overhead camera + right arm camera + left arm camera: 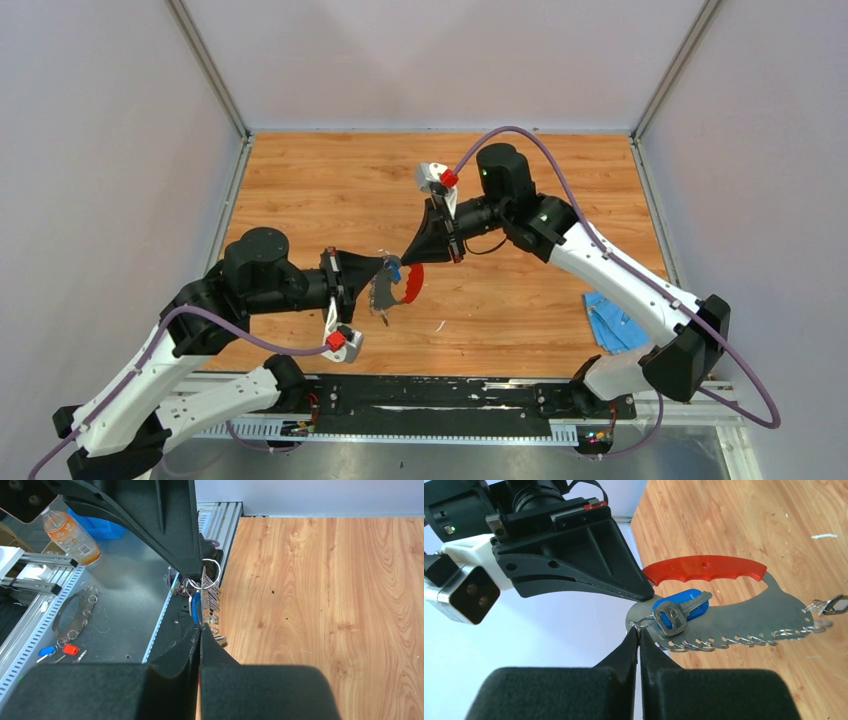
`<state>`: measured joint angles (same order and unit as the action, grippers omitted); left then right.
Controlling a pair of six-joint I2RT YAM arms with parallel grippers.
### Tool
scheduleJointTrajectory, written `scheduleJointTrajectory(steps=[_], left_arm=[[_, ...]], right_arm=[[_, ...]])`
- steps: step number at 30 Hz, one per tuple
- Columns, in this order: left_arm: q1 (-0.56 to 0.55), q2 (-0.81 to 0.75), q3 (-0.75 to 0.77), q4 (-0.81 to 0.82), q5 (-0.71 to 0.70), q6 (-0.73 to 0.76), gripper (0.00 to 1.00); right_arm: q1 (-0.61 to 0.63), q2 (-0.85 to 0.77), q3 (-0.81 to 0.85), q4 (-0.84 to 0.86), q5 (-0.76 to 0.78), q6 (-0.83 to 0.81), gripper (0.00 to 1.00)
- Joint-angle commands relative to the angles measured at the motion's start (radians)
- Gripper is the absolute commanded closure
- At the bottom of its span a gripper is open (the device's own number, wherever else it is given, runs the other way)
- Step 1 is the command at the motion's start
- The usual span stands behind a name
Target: Put the keys on the keyring
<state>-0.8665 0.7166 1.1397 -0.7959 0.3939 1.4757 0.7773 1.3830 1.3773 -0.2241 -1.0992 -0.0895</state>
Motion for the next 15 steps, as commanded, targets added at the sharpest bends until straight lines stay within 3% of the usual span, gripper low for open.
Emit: scheduleJointTrajectory(steps=[1, 5, 8, 10, 15], left_arm=[[-0.005, 0.002, 0.043, 0.048, 0.031, -0.086, 1.00], [-0.005, -0.008, 0.021, 0.048, 0.033, -0.042, 1.00], [-0.005, -0.012, 0.004, 0.049, 0.009, -0.007, 0.76], [-0.005, -0.012, -0.004, 0.055, -0.002, 0.011, 0.69], [-0.005, -0.002, -0.002, 0.070, -0.022, 0.008, 0.71]], right_arm=[[0.010, -0.034, -0.019, 0.015, -0.047, 0.019, 1.00], [0.010, -0.042, -0.029, 0.043, -0.062, 0.035, 1.00], [0.010, -0.047, -0.032, 0.051, -0.076, 0.041, 1.00], [0.010, -0.051, -0.035, 0.056, -0.082, 0.046, 1.00], [0.010, -0.056, -0.035, 0.060, -0.083, 0.050, 1.00]])
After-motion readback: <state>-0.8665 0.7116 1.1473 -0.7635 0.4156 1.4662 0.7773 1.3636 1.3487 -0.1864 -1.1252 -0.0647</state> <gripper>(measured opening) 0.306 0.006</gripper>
